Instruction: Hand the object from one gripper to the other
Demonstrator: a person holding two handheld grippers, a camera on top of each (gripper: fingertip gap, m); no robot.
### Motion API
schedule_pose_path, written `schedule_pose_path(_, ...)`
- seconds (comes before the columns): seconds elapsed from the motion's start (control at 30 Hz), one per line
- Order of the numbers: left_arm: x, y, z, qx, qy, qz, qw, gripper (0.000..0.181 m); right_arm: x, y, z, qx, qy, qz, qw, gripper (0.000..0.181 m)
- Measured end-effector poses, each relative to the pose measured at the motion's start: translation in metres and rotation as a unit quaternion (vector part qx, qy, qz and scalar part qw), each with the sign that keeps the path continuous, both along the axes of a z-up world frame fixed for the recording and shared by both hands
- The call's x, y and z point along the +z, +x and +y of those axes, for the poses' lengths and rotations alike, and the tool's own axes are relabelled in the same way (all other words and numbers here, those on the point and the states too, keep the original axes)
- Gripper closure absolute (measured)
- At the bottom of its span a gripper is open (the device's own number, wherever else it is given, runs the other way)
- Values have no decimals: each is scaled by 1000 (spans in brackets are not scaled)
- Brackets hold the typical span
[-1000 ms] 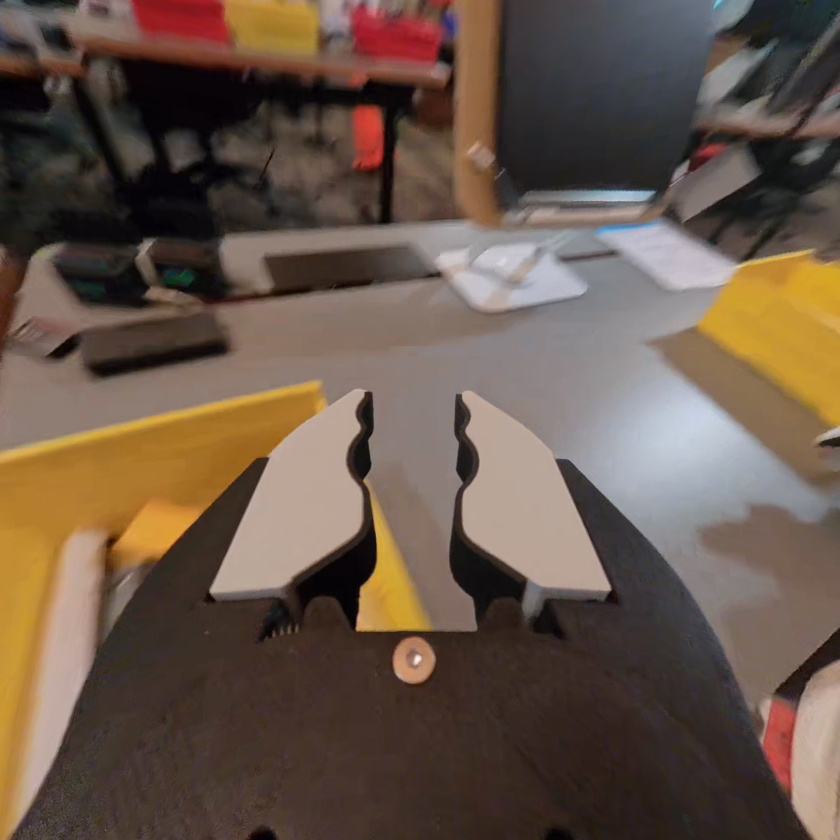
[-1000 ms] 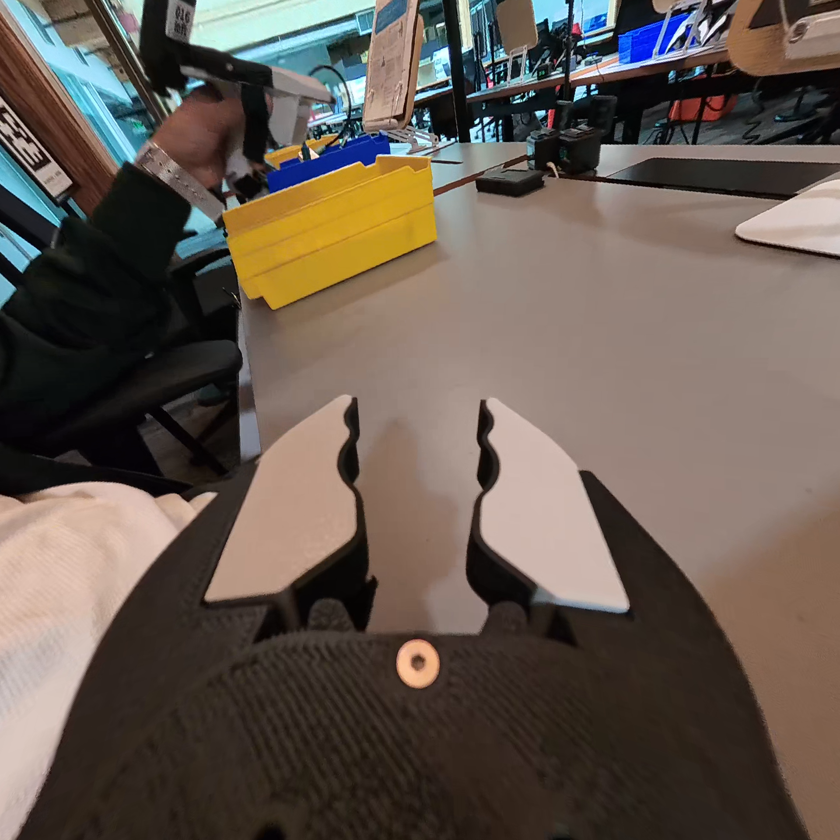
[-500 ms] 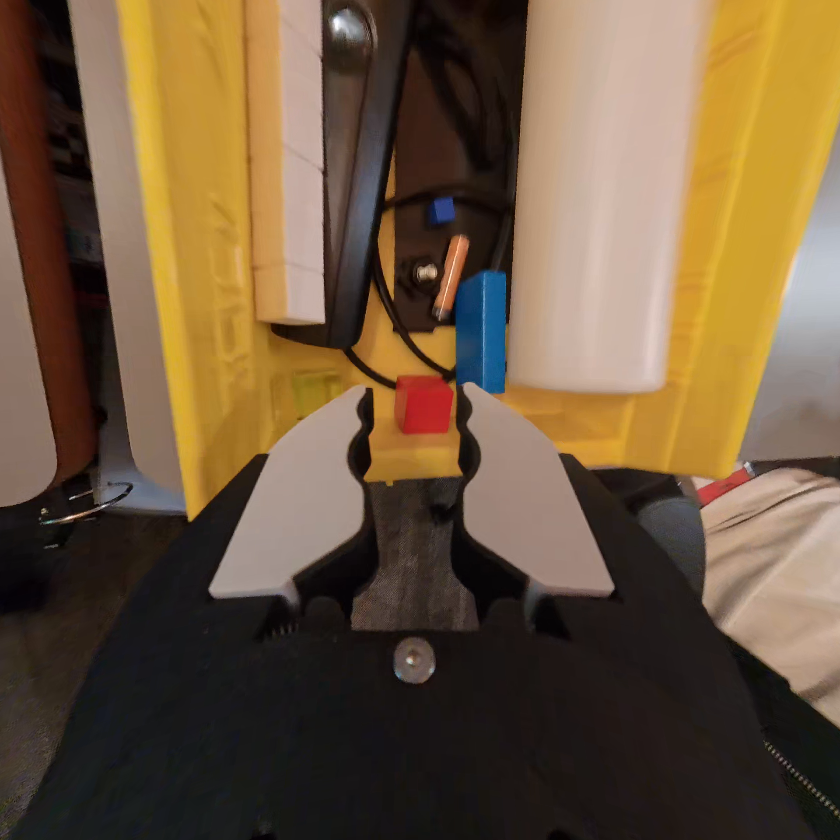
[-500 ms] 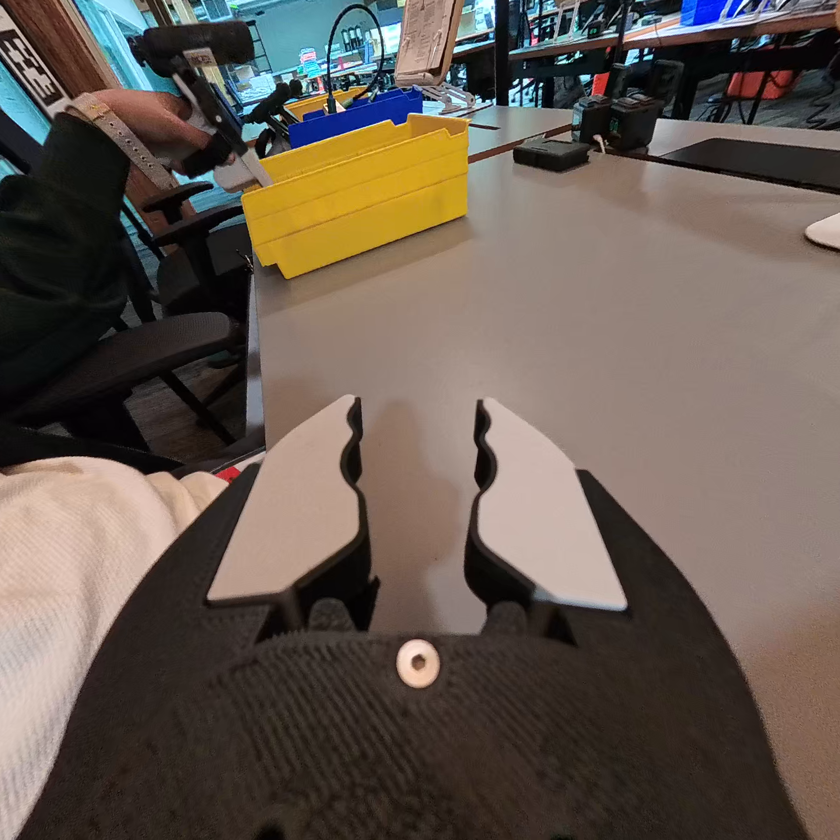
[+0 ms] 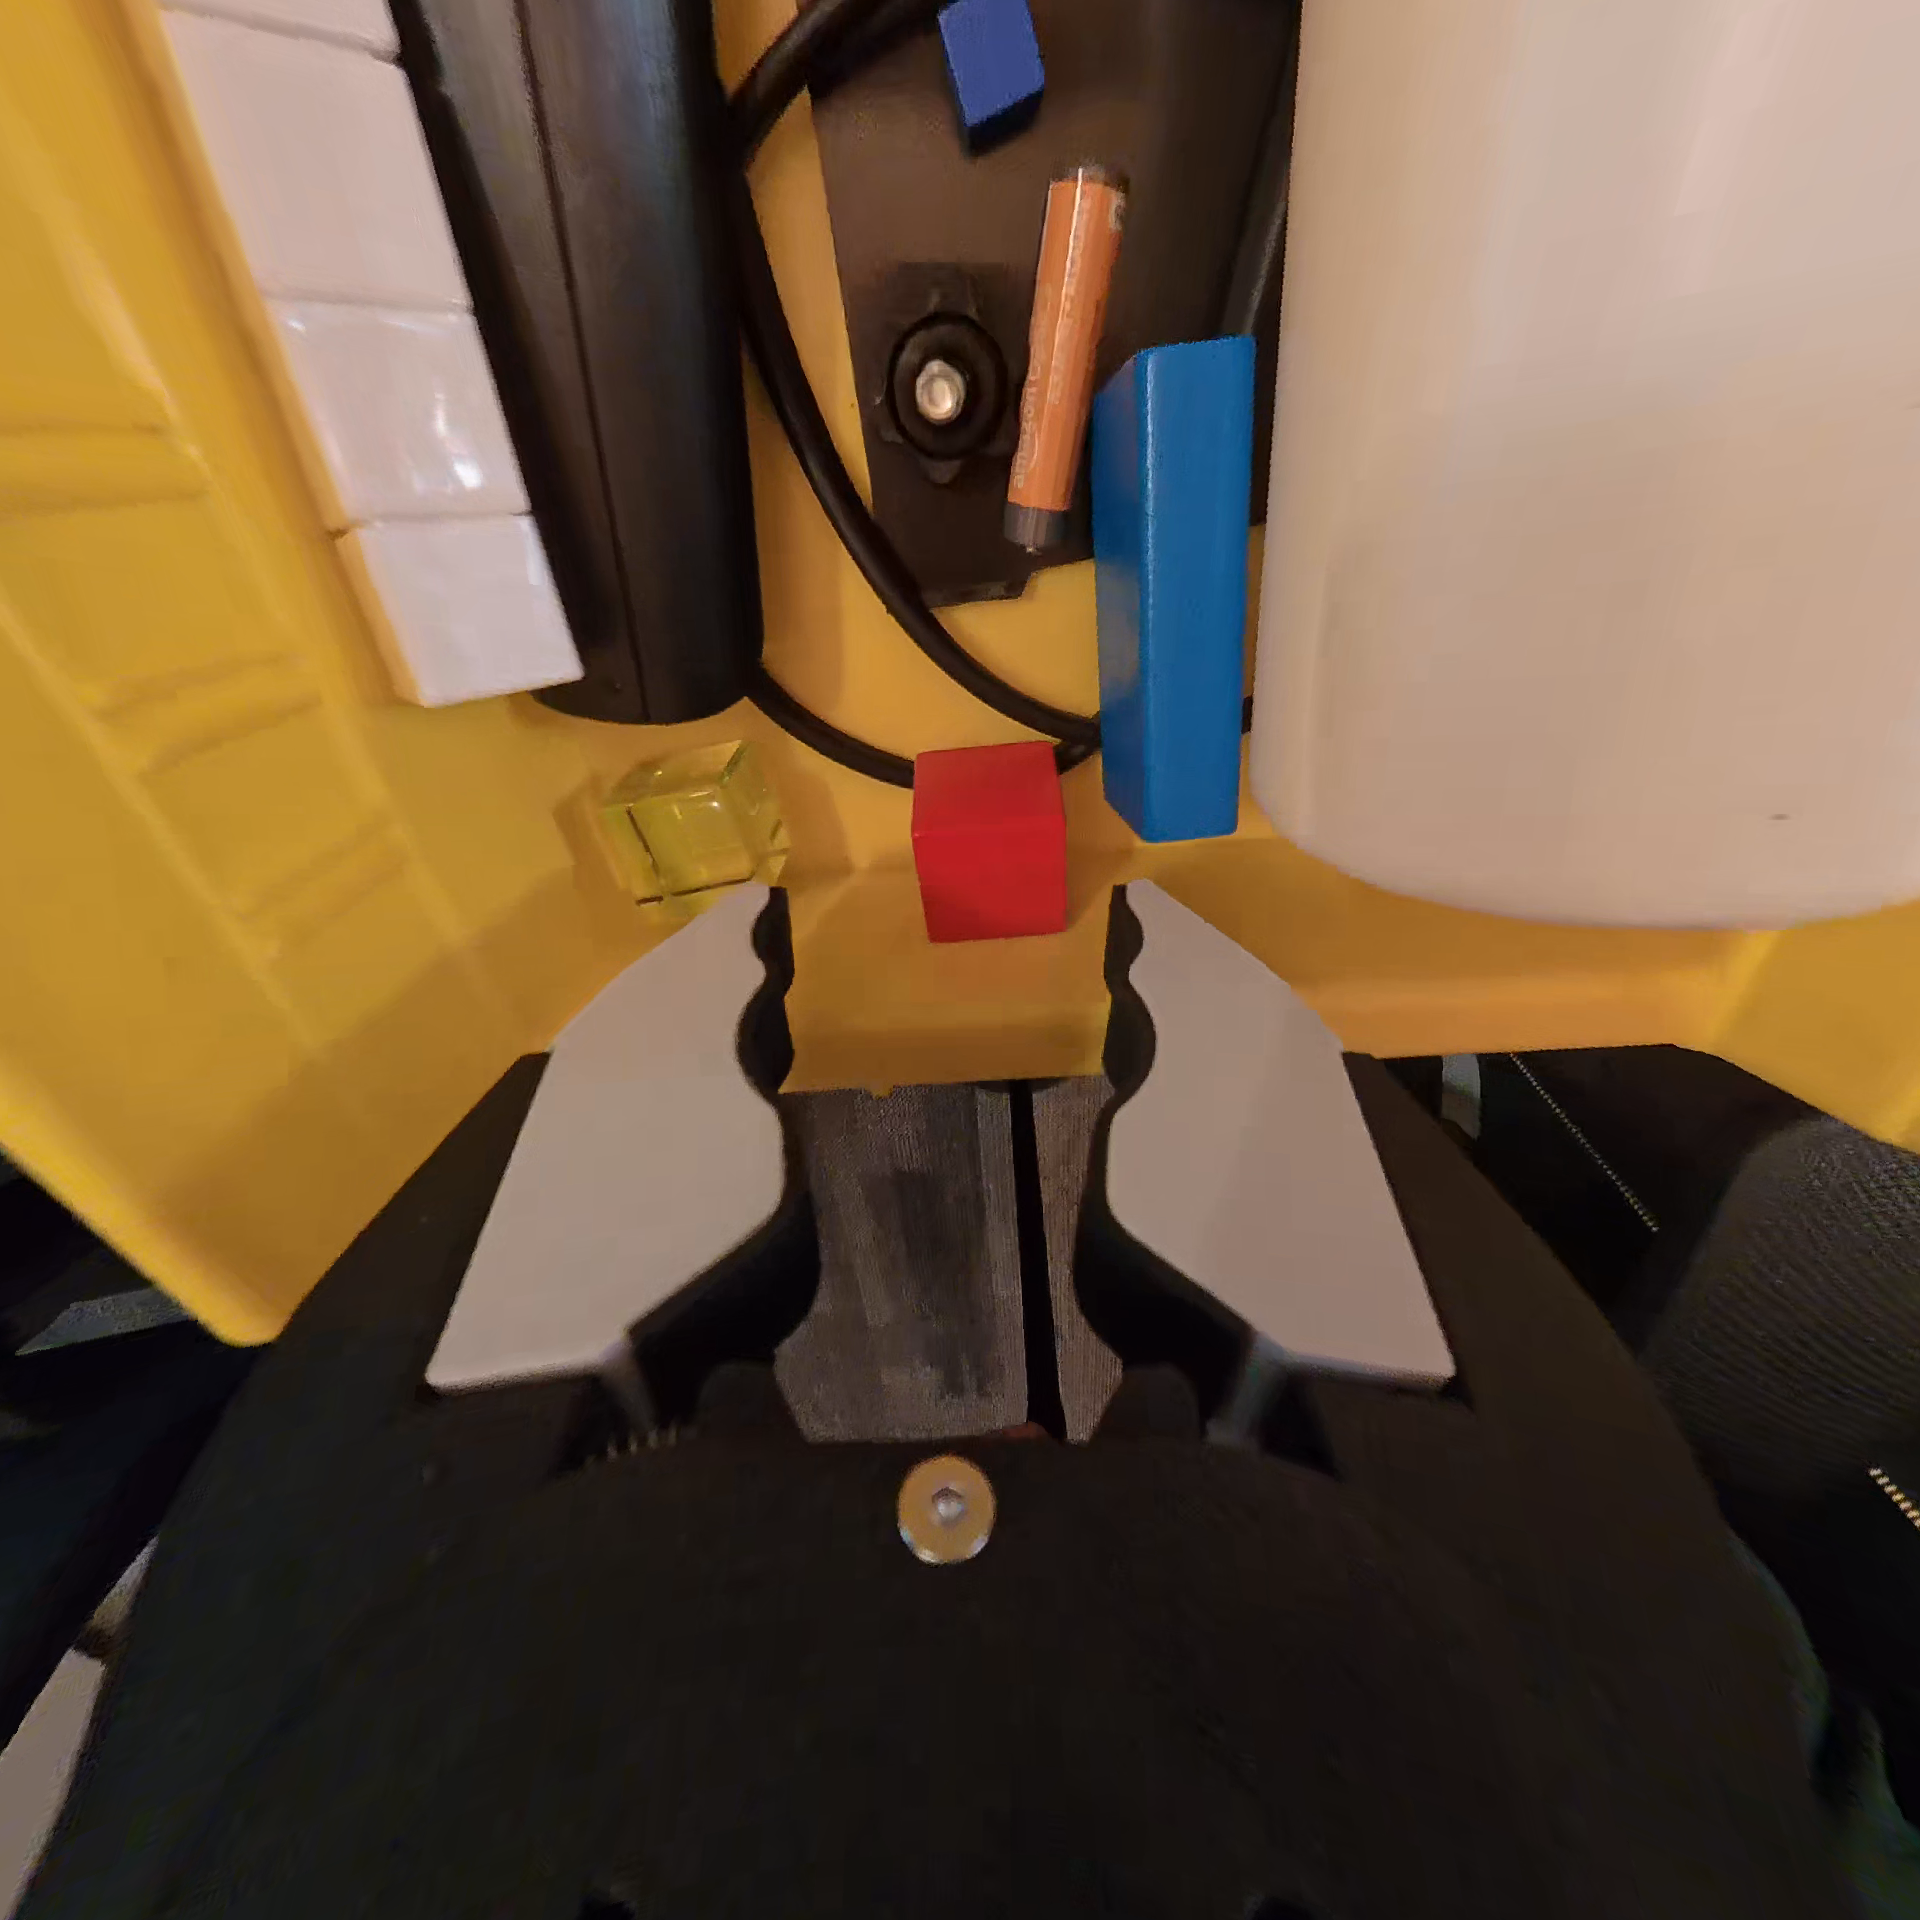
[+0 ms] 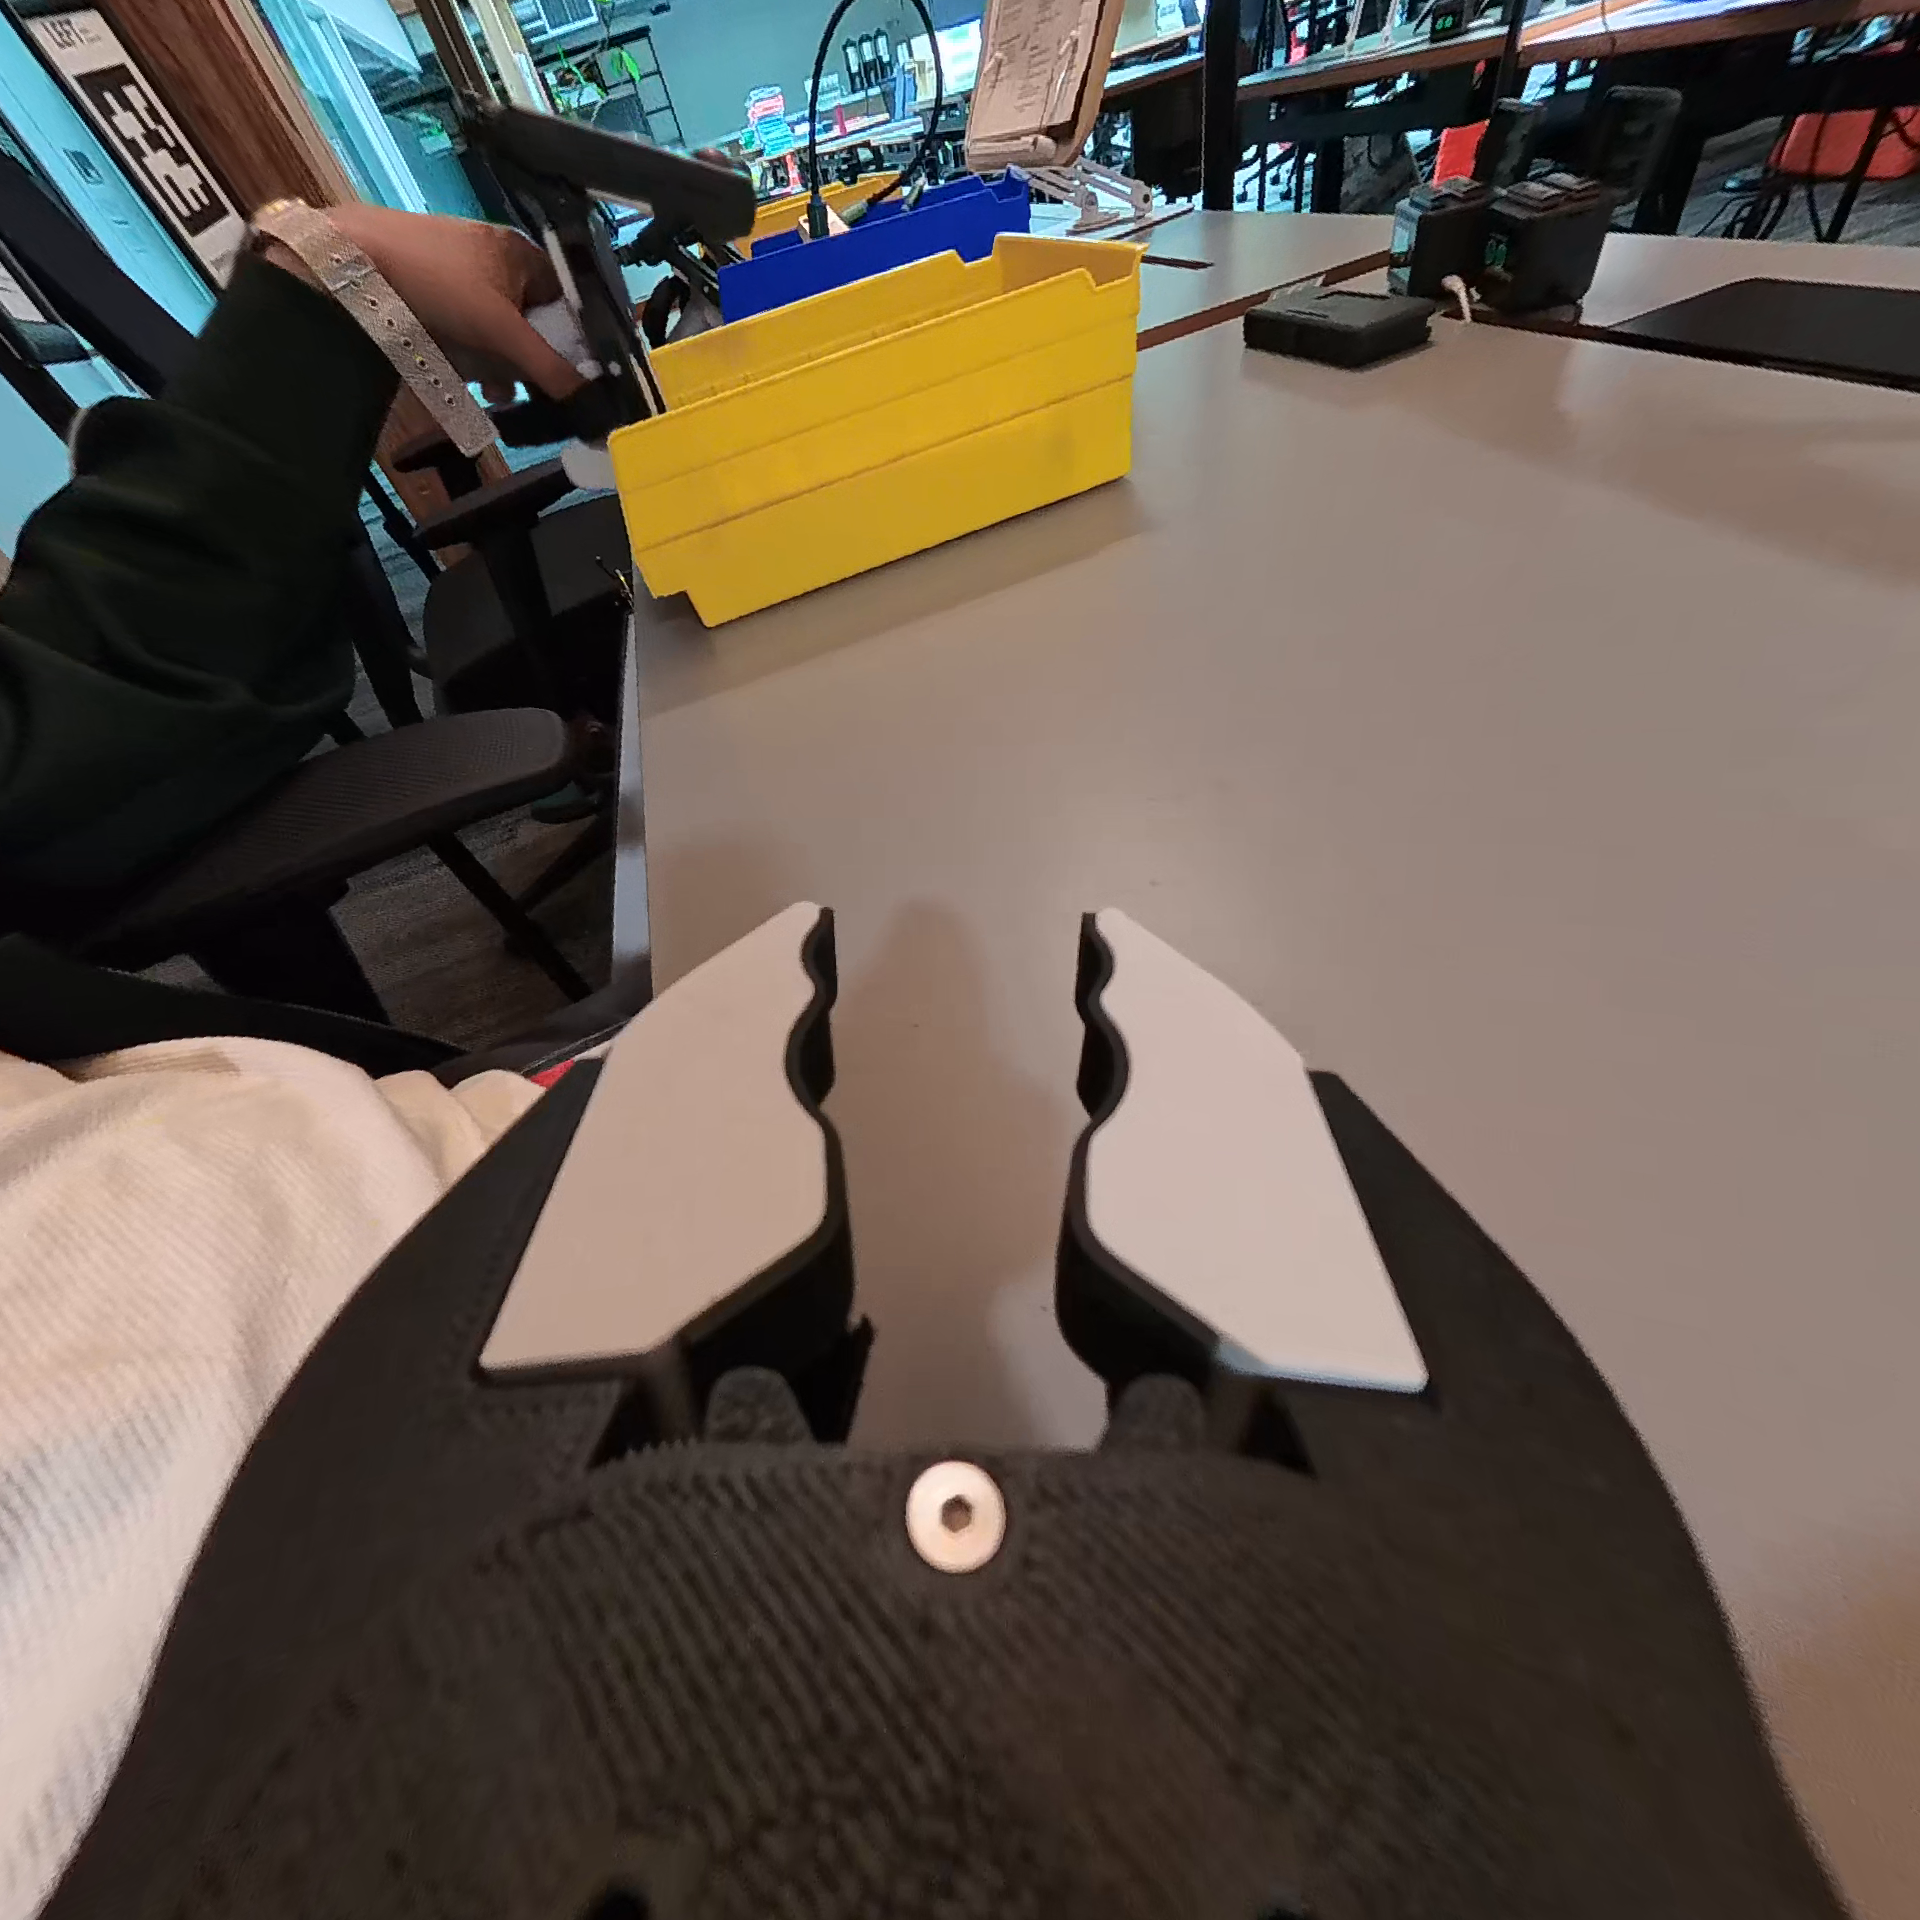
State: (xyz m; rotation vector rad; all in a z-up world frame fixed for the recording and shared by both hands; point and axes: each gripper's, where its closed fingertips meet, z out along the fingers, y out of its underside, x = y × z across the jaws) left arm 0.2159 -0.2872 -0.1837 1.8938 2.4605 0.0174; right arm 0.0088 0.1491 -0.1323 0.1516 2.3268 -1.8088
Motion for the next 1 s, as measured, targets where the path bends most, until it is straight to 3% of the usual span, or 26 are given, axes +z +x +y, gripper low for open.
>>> schedule_pose_path(0.13, -9, 1, 3, -2, 16, -14, 1000, 126, 0, 0, 0, -1, -1, -1, 1000, 136)
schedule_pose_path(0.23, -8, -3, 3, -5, 25, 1, 1000, 152, 0, 0, 0, -1, -1, -2, 1000, 137)
schedule_pose_path(0.37, -1, -3, -4, -4, 9, 21, 1000, 153, 0, 0, -1, 0, 1, -1, 1000, 137)
schedule_pose_path(0.47, 19, -9, -14, 2, -19, 76, 997, 153, 0, 0, -1, 0, 1, -1, 1000, 137)
schedule_pose_path(0.57, 61, -29, -21, -3, -57, 194, 979, 153, 0, 0, -1, -1, 1, -2, 1000, 137)
schedule_pose_path(0.63, 106, -55, -12, -24, -66, 322, 944, 154, 0, -1, -1, -2, 0, -3, 1000, 137)
schedule_pose_path(0.7, 160, -80, 14, -54, -32, 470, 881, 154, 1, -1, -1, -3, -3, -3, 1000, 137)
schedule_pose_path(0.77, 207, -91, 49, -76, 55, 576, 812, 154, 5, -2, 0, -6, -11, 5, 1000, 137)
schedule_pose_path(0.87, 245, -92, 95, -108, 184, 637, 740, 154, 19, -4, 3, -15, -42, 43, 998, 132)
schedule_pose_path(0.93, 256, -94, 120, -141, 228, 645, 716, 154, 38, 2, 6, 2, -89, 97, 991, 120)
schedule_pose_path(1.0, 263, -102, 144, -173, 256, 650, 695, 154, 66, 14, 12, 28, -167, 178, 969, 96)
